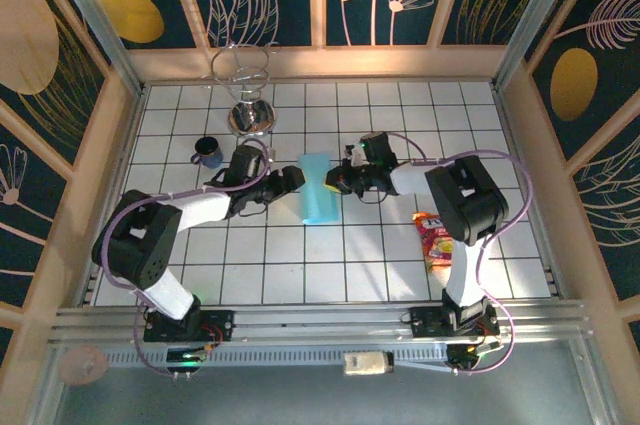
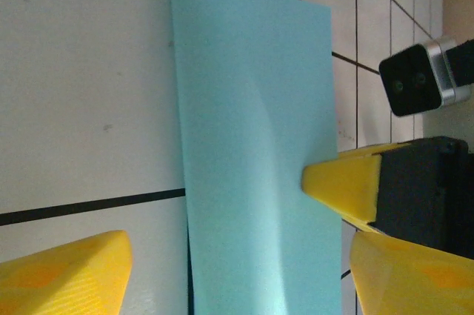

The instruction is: Fold a paper plane with a square sheet of paper (pick it up from the middle)

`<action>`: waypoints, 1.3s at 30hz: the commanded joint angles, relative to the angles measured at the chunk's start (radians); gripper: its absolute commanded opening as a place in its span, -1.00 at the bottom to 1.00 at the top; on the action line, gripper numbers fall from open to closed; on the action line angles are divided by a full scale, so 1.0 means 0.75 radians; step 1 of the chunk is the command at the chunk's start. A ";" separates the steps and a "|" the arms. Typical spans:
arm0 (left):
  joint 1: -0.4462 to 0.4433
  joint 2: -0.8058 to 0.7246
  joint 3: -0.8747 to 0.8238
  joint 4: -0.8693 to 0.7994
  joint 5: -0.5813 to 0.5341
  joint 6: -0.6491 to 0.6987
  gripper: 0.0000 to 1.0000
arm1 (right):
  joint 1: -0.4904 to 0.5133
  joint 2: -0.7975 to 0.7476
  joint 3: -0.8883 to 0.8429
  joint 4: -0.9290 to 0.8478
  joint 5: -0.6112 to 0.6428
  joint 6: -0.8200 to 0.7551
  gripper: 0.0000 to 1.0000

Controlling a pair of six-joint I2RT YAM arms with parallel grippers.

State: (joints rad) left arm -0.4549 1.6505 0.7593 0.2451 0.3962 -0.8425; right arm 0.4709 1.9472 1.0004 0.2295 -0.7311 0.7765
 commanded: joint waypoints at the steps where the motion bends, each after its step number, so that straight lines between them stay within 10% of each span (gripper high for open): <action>1: -0.022 0.028 0.048 -0.057 -0.078 -0.012 0.48 | -0.012 0.033 0.072 -0.051 -0.001 -0.112 -1.00; 31: -0.072 0.370 0.276 -0.334 -0.240 0.015 -0.30 | -0.018 0.177 0.180 -0.030 -0.150 -0.113 -1.00; 39: -0.087 0.465 0.277 -0.398 -0.311 0.068 -0.34 | -0.111 -0.017 0.060 -0.061 -0.023 -0.133 -0.45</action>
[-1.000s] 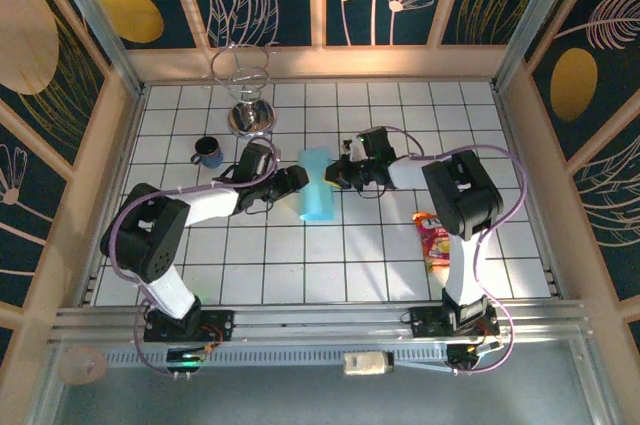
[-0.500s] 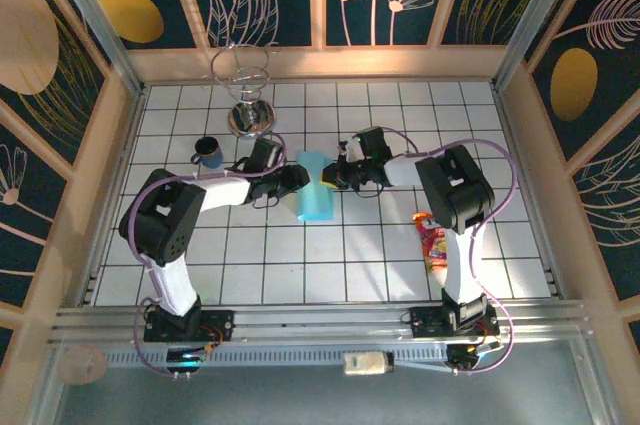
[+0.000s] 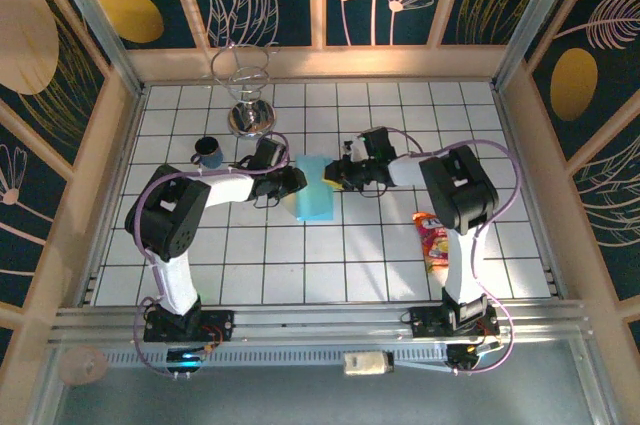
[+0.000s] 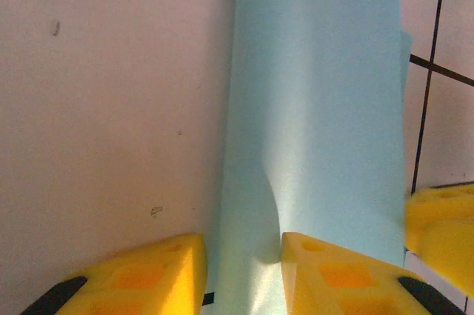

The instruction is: Fold a paper plane with a square sheet of paper (pick it up from the middle)

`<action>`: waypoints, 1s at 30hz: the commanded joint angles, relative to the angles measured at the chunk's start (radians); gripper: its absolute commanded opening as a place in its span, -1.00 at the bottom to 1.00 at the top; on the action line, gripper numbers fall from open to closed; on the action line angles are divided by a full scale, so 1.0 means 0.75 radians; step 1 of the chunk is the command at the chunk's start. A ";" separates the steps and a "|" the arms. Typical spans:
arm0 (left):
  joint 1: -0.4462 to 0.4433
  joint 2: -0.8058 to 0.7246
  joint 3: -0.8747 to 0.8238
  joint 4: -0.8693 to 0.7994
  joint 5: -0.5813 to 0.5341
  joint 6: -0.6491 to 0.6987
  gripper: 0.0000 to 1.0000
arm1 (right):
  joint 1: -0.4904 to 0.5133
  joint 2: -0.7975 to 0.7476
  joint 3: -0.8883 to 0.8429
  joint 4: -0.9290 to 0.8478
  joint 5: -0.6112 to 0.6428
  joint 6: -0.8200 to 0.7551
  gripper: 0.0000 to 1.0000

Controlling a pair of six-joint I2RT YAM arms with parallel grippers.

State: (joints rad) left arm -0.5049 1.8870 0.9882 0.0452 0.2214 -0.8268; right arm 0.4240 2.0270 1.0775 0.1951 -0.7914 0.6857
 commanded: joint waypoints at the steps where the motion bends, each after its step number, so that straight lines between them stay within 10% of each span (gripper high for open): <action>1: -0.024 0.171 -0.029 -0.137 -0.089 0.056 -0.34 | -0.067 -0.152 -0.071 0.001 0.080 -0.011 -0.45; 30: -0.082 0.382 0.023 -0.256 -0.305 0.235 -0.14 | -0.134 -0.202 -0.217 0.235 0.145 0.066 -0.42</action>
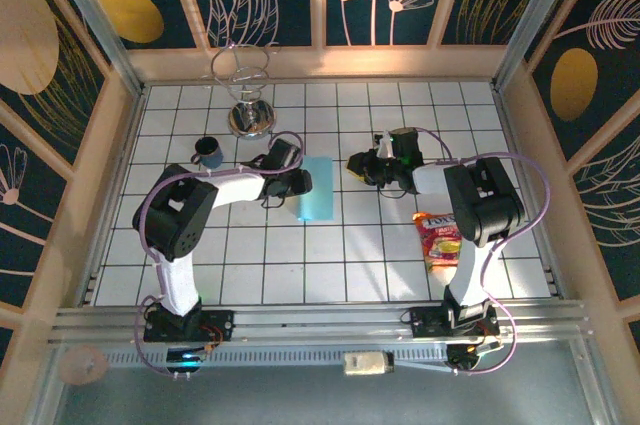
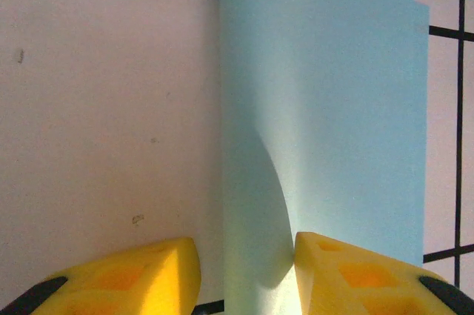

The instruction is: Fold a paper plane with a square sheet of paper (pick it up from the middle)

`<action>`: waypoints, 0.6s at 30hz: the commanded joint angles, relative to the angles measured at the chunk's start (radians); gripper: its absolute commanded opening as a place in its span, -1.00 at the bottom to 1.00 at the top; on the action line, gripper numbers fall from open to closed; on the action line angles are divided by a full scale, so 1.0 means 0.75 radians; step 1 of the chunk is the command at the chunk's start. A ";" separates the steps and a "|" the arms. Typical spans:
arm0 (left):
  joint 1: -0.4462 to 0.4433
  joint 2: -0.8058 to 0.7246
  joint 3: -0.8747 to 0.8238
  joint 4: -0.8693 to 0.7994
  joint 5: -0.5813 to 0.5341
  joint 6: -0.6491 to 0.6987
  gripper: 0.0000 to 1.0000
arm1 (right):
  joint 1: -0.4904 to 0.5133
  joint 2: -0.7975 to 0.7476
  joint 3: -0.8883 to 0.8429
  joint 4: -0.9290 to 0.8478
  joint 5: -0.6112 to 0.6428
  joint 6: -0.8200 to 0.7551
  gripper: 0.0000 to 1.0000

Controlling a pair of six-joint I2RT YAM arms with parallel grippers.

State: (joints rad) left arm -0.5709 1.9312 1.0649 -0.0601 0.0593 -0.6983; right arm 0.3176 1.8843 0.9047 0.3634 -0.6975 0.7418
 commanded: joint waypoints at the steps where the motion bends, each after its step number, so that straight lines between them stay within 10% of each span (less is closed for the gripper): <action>1: 0.005 0.330 -0.075 -0.122 -0.095 0.067 -0.13 | 0.010 -0.011 0.018 0.007 0.020 -0.009 -0.42; 18: -0.004 0.380 -0.056 -0.141 -0.140 0.209 -0.10 | 0.039 0.031 0.054 -0.015 0.022 -0.022 -0.42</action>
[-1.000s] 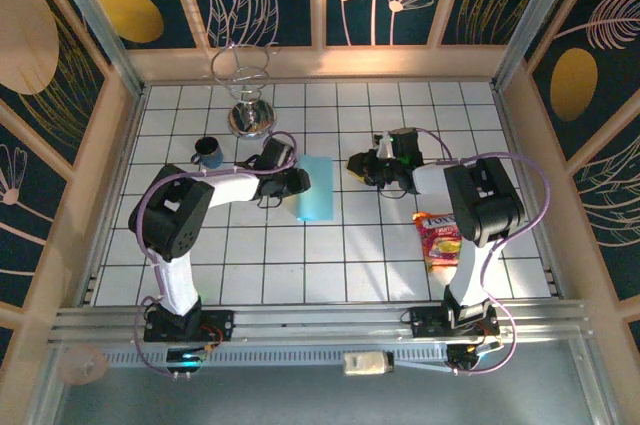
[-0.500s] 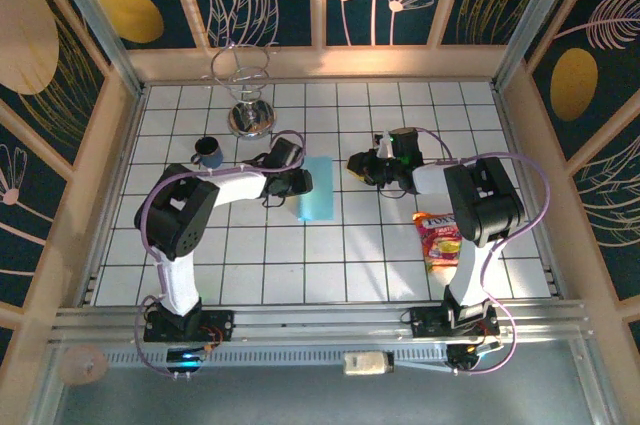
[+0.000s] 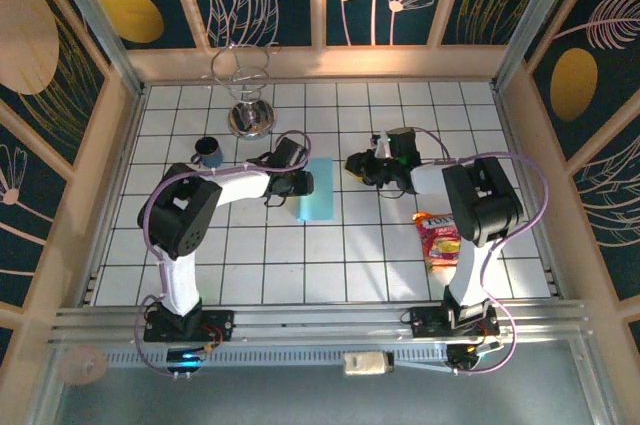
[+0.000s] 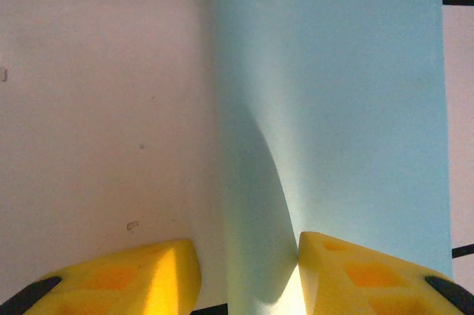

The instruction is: Fold a paper plane with a square sheet of paper (pick it up from the middle)

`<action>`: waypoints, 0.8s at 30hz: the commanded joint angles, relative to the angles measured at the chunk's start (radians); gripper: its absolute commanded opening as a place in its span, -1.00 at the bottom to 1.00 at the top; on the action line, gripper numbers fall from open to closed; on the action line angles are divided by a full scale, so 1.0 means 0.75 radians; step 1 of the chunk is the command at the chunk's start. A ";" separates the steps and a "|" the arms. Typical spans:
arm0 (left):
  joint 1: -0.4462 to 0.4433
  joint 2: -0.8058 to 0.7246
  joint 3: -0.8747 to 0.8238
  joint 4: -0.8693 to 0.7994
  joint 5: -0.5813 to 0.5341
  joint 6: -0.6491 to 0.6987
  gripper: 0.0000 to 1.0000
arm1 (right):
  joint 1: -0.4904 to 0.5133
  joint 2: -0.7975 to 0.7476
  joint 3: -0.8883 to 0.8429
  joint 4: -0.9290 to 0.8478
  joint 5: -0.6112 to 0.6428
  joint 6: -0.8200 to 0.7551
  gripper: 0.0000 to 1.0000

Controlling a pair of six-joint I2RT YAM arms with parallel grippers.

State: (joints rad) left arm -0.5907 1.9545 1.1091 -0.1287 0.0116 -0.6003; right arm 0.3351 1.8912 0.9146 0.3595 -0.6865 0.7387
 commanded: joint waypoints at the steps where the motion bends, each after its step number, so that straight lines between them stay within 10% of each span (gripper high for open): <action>1: 0.025 0.353 -0.112 -0.049 -0.076 0.080 -0.10 | 0.016 0.023 0.041 -0.009 0.007 -0.018 -0.42; 24: 0.023 0.415 -0.097 -0.043 -0.069 0.056 -0.04 | 0.114 0.095 0.125 -0.040 -0.045 -0.037 -0.56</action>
State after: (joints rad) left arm -0.5968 1.9671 1.1271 -0.1478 -0.0025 -0.5762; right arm 0.3962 1.9362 0.9672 0.3523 -0.7006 0.7364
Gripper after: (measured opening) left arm 0.476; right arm 0.226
